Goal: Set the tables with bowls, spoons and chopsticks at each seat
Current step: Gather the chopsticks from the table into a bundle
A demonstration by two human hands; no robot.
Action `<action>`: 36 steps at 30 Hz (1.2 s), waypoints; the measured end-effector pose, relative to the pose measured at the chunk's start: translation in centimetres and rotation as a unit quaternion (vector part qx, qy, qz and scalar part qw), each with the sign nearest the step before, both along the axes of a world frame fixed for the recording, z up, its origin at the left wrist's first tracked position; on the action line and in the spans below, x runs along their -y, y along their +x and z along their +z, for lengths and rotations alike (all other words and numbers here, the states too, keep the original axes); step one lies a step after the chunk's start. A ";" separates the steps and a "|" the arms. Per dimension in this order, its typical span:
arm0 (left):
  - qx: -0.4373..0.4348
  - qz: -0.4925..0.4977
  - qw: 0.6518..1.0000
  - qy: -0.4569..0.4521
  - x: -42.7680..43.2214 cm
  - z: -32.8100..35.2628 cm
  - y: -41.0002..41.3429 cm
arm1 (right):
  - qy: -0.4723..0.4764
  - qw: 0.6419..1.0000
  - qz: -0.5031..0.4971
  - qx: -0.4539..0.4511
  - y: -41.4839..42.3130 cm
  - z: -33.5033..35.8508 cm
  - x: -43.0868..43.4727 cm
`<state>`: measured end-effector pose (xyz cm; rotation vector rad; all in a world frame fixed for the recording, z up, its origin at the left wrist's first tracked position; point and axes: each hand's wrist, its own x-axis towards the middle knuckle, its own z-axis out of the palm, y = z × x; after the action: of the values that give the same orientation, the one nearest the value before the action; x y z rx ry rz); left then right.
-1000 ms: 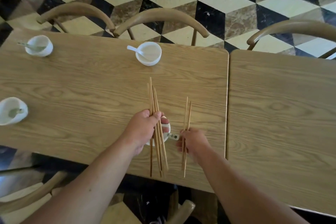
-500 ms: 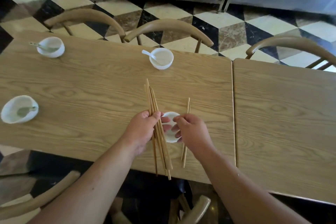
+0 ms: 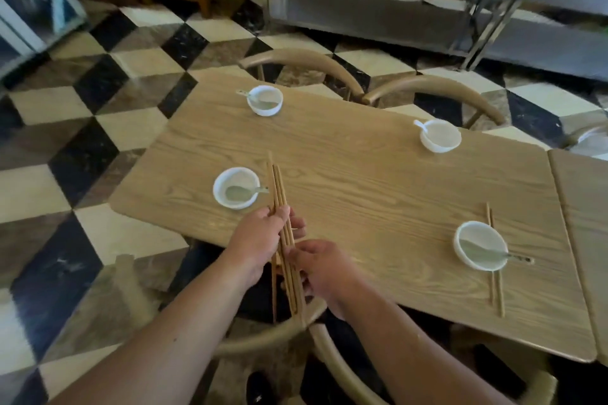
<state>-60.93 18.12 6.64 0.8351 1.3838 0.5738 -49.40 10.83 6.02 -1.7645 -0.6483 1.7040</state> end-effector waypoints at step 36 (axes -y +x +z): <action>-0.001 -0.014 0.995 -0.095 -14.2 -4.2 -4.5 | -0.111 0.984 -0.125 0.053 -0.8 -11.6 -15.0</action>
<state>-65.44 32.29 2.45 0.7010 1.4031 0.4129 -50.15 25.79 -5.61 -2.0074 -0.2723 1.5644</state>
